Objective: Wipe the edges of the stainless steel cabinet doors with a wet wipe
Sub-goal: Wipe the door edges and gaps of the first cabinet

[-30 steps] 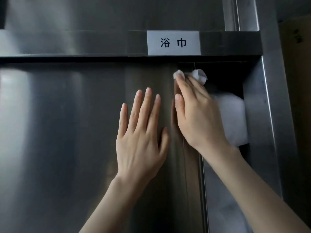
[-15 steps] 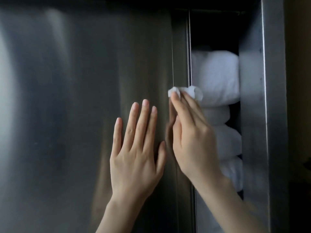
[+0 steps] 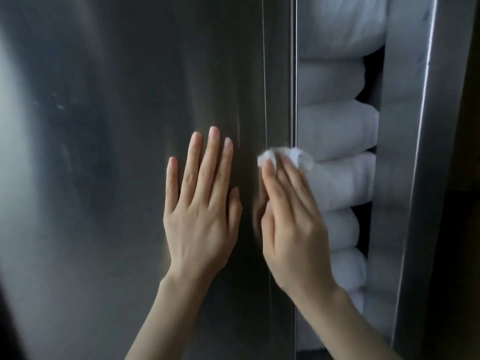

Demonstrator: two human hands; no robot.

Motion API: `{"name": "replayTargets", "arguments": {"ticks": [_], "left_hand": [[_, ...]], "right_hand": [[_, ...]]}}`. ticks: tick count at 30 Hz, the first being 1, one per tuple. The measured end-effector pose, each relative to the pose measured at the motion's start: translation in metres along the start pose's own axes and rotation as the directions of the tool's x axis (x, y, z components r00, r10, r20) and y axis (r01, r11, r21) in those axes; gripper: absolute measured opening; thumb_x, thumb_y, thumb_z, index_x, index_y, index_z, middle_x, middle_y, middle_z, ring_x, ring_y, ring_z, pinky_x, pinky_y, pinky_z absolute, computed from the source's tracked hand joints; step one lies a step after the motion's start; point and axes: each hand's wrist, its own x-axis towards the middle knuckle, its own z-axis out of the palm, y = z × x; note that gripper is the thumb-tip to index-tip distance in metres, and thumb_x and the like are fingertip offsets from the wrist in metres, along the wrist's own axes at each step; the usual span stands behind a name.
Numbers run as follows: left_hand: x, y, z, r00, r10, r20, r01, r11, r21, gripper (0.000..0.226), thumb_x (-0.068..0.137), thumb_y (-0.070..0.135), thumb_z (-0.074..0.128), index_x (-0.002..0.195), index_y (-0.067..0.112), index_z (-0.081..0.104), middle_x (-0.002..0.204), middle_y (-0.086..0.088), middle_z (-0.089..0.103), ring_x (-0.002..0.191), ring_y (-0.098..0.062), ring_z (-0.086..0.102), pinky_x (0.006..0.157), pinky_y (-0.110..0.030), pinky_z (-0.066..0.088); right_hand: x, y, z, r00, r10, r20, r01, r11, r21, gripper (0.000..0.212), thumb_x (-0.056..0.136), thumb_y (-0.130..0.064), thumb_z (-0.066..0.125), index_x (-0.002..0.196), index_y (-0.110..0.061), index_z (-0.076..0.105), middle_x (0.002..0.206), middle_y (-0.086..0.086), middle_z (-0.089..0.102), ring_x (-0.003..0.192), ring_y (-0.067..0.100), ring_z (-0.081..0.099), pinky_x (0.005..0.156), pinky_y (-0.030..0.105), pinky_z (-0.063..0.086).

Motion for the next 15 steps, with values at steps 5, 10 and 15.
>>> {"name": "replayTargets", "arguments": {"ticks": [5,10,15], "left_hand": [[-0.036,-0.006,0.002,0.997,0.068,0.032,-0.069,0.998,0.015,0.055,0.1,0.023,0.036,0.152,0.011,0.023,0.159,-0.006,0.018,0.149,-0.02,0.01,0.122,-0.041,0.008],[-0.055,-0.01,0.002,0.995,0.09,0.042,-0.09,0.996,0.004,0.056,0.099,0.022,0.039,0.152,0.01,0.023,0.158,-0.006,0.019,0.15,-0.02,0.008,0.122,-0.042,0.008],[-0.073,0.001,0.004,0.996,0.052,0.066,-0.052,0.999,-0.001,0.06,0.098,0.022,0.038,0.152,0.008,0.018,0.159,-0.003,0.013,0.15,-0.019,0.003,0.122,-0.04,0.003]], "right_hand": [[-0.034,0.009,-0.012,0.986,-0.122,0.116,0.129,0.99,-0.059,0.04,0.091,0.006,0.041,0.131,0.005,0.048,0.138,0.018,0.046,0.132,0.031,0.041,0.105,0.046,0.041],[0.016,0.011,-0.008,0.997,-0.074,0.019,0.074,0.997,0.001,0.043,0.093,0.007,0.036,0.136,0.006,0.042,0.142,0.02,0.044,0.136,0.03,0.037,0.112,0.042,0.033],[-0.077,0.005,0.002,0.99,-0.037,0.133,0.049,0.995,-0.084,0.042,0.094,0.005,0.041,0.136,0.007,0.039,0.144,0.022,0.038,0.137,0.034,0.032,0.113,0.044,0.031]]}}
